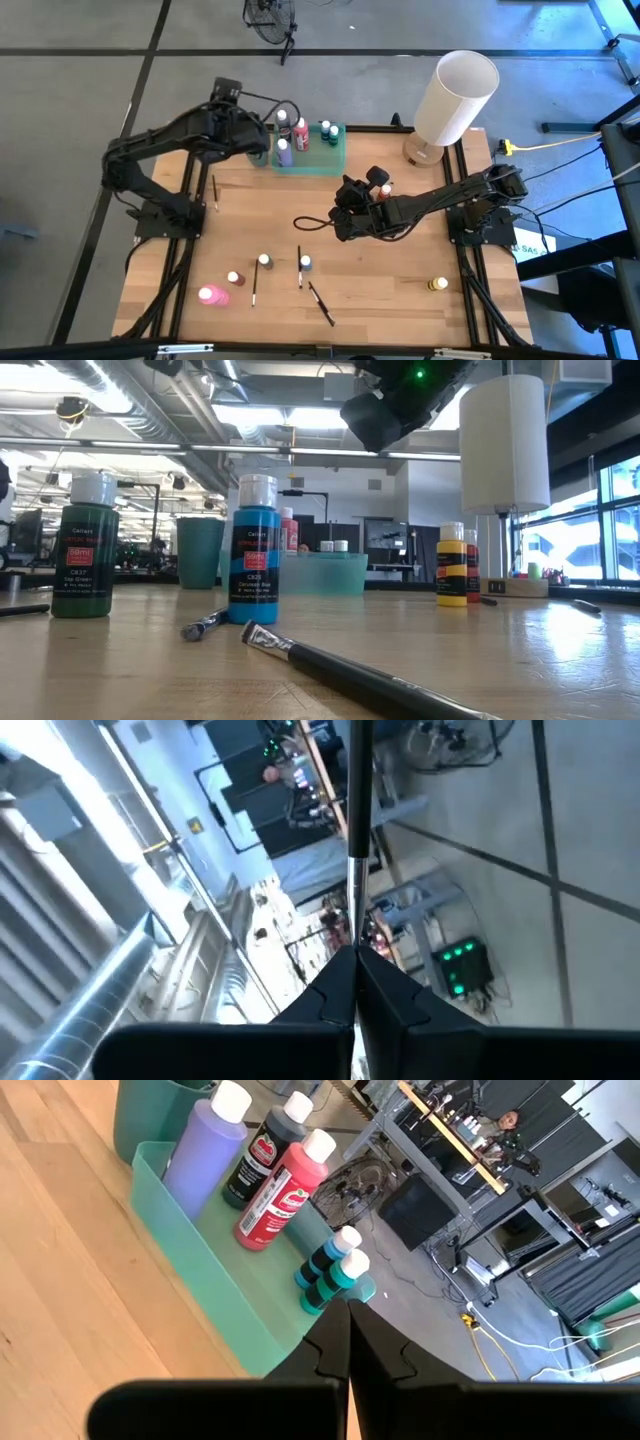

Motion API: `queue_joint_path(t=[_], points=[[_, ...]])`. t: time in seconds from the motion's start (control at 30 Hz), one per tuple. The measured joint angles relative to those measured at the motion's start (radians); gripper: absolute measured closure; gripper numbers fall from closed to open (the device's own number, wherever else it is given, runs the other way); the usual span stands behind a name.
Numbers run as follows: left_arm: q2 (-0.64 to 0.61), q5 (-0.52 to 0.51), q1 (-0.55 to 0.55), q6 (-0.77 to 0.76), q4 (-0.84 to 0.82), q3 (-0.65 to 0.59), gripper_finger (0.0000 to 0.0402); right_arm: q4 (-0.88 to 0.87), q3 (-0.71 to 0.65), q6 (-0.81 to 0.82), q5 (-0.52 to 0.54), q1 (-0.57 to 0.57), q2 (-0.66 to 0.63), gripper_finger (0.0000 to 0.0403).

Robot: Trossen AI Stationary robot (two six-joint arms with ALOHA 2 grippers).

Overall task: Pick & Place Paint Supplies
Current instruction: Put the silver paintbrush into the green cup

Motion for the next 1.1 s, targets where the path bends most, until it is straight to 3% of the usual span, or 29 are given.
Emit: queue_joint_path(t=[0.17, 0.47, 0.73, 1.1], points=[[0.015, -0.070, 0.055, -0.006, -0.003, -0.051, 0.0399, 0.000, 0.000, 0.000, -0.051, 0.000, 0.000, 0.0402], [0.010, -0.065, 0.176, 0.097, -0.003, -0.205, 0.0399, -0.003, 0.000, 0.000, -0.060, 0.000, 0.000, 0.0402], [0.005, -0.075, 0.183, 0.113, -0.004, -0.340, 0.0399, -0.003, 0.000, 0.000, -0.060, -0.007, 0.000, 0.0402], [0.001, -0.073, 0.098, 0.101, -0.004, -0.516, 0.0399, -0.003, 0.000, 0.000, -0.060, -0.007, 0.000, 0.0402]])
